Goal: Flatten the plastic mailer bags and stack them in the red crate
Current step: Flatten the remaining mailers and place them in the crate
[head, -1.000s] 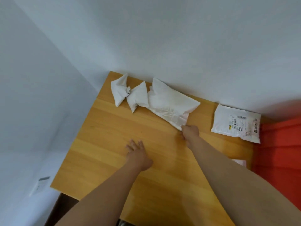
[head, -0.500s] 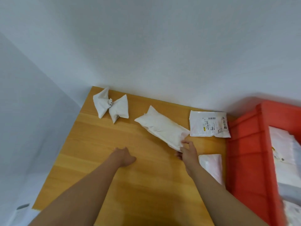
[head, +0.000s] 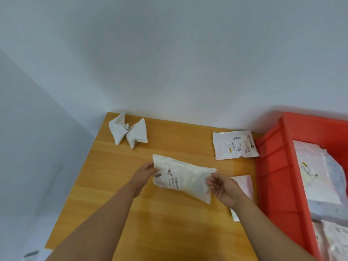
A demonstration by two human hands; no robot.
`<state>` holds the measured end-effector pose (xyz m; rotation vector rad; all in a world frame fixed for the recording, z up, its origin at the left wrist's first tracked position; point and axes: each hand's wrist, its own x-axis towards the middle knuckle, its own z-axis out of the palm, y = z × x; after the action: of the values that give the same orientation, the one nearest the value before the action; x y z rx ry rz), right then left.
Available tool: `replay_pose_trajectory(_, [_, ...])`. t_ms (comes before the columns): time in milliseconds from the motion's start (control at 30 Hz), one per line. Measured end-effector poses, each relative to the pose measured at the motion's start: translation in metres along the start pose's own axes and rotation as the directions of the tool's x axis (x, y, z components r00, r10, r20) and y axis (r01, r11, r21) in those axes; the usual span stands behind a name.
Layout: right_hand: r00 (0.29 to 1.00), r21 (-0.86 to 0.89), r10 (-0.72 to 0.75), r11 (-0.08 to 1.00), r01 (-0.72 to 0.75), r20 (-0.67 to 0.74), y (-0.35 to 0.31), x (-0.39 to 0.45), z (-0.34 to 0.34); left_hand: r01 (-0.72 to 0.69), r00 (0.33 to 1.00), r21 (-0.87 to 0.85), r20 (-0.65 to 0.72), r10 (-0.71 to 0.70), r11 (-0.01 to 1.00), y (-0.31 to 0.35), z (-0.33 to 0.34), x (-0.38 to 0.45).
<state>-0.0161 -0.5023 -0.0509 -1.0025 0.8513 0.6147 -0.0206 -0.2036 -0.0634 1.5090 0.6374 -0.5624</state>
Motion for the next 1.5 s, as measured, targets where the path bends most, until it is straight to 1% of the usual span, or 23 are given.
replay_pose_trajectory(33, [0.999,-0.042,0.006,0.999,-0.008,-0.032,0.003,0.004,-0.002,0.013,0.999,-0.023,-0.032,-0.014,1.0,-0.005,-0.001,-0.002])
replay_pose_trajectory(100, [0.995,-0.226,-0.013,0.974,-0.009,-0.099,0.011,0.013,-0.008,0.043,0.996,-0.008,-0.079,-0.044,0.999,-0.019,-0.006,-0.002])
replay_pose_trajectory(167, [0.989,-0.41,-0.061,0.912,0.001,-0.135,0.021,0.024,-0.012,0.077,0.989,0.069,-0.129,-0.068,0.995,-0.033,-0.008,-0.003])
replay_pose_trajectory(200, [0.987,-0.466,-0.077,0.885,0.001,-0.143,0.027,0.028,-0.012,0.089,0.984,0.13,-0.164,-0.067,0.988,-0.04,-0.008,-0.003])
replay_pose_trajectory(267, [0.981,-0.556,-0.099,0.831,-0.012,-0.169,0.037,0.037,-0.01,0.099,0.974,0.237,-0.224,-0.045,0.966,-0.049,-0.005,-0.001])
replay_pose_trajectory(300, [0.976,-0.588,-0.116,0.809,-0.016,-0.186,0.041,0.04,-0.008,0.1,0.97,0.254,-0.24,-0.037,0.962,-0.052,-0.001,-0.001])
replay_pose_trajectory(367, [0.959,-0.622,-0.182,0.783,0.009,-0.215,0.046,0.046,-0.002,0.098,0.969,0.239,-0.244,-0.039,0.966,-0.053,0.005,-0.002])
replay_pose_trajectory(400, [0.944,-0.663,-0.245,0.747,0.037,-0.223,0.049,0.046,0.003,0.084,0.971,0.23,-0.238,-0.027,0.97,-0.055,0.009,-0.003])
replay_pose_trajectory(433, [0.92,-0.747,-0.337,0.66,0.08,-0.199,0.051,0.043,0.008,0.046,0.97,0.276,-0.241,0.023,0.96,-0.057,0.011,-0.005])
replay_pose_trajectory(467, [0.887,-0.852,-0.444,0.506,0.132,-0.126,0.056,0.041,0.012,0.0,0.965,0.379,-0.244,0.1,0.925,-0.062,0.012,-0.006])
replay_pose_trajectory(500, [0.849,-0.934,-0.529,0.306,0.185,-0.006,0.063,0.037,0.014,-0.048,0.956,0.518,-0.224,0.19,0.854,-0.066,0.013,-0.007])
replay_pose_trajectory(533, [0.817,-0.964,-0.556,0.099,0.245,0.15,0.07,0.033,0.015,-0.114,0.944,0.655,-0.163,0.287,0.747,-0.072,0.013,-0.008])
replay_pose_trajectory(567, [0.803,-0.951,-0.515,-0.095,0.295,0.3,0.076,0.032,0.017,-0.192,0.929,0.756,-0.065,0.364,0.626,-0.075,0.014,-0.008])
replay_pose_trajectory(600, [0.803,-0.908,-0.428,-0.256,0.332,0.414,0.084,0.034,0.017,-0.261,0.914,0.822,0.042,0.405,0.505,-0.077,0.017,-0.008])
replay_pose_trajectory(633, [0.802,-0.849,-0.336,-0.386,0.361,0.494,0.09,0.037,0.017,-0.318,0.897,0.862,0.139,0.419,0.394,-0.079,0.019,-0.005])
replay_pose_trajectory(700, [0.769,-0.717,-0.223,-0.578,0.39,0.599,0.101,0.049,0.017,-0.389,0.877,0.897,0.29,0.383,0.209,-0.083,0.024,0.002])
replay_pose_trajectory(733, [0.755,-0.673,-0.197,-0.627,0.393,0.625,0.103,0.054,0.017,-0.413,0.868,0.9,0.345,0.356,0.136,-0.085,0.026,0.006])
replay_pose_trajectory(800, [0.774,-0.653,-0.16,-0.653,0.383,0.613,0.104,0.064,0.018,-0.44,0.862,0.897,0.41,0.298,0.037,-0.092,0.027,0.016])
replay_pose_trajectory(833, [0.785,-0.656,-0.144,-0.649,0.385,0.603,0.102,0.068,0.019,-0.448,0.859,0.894,0.426,0.282,0.015,-0.094,0.027,0.02])
replay_pose_trajectory(967, [0.785,-0.649,-0.103,-0.633,0.422,0.611,0.091,0.081,0.02,-0.474,0.846,0.88,0.463,0.264,-0.024,-0.097,0.025,0.035])
replay_pose_trajectory(1133, [0.803,-0.609,0.0,-0.652,0.453,0.596,0.082,0.093,0.008,-0.534,0.799,0.838,0.544,0.258,-0.112,-0.103,0.025,0.047])
replay_pose_trajectory(1367, [0.775,-0.601,-0.001,-0.632,0.489,0.631,0.085,0.105,0.003,-0.525,0.801,0.843,0.537,0.265,-0.119,-0.111,0.026,0.057])
replay_pose_trajectory(1500, [0.757,-0.599,-0.017,-0.623,0.503,0.653,0.087,0.11,0.002,-0.536,0.796,0.84,0.536,0.28,-0.084,-0.115,0.026,0.062])
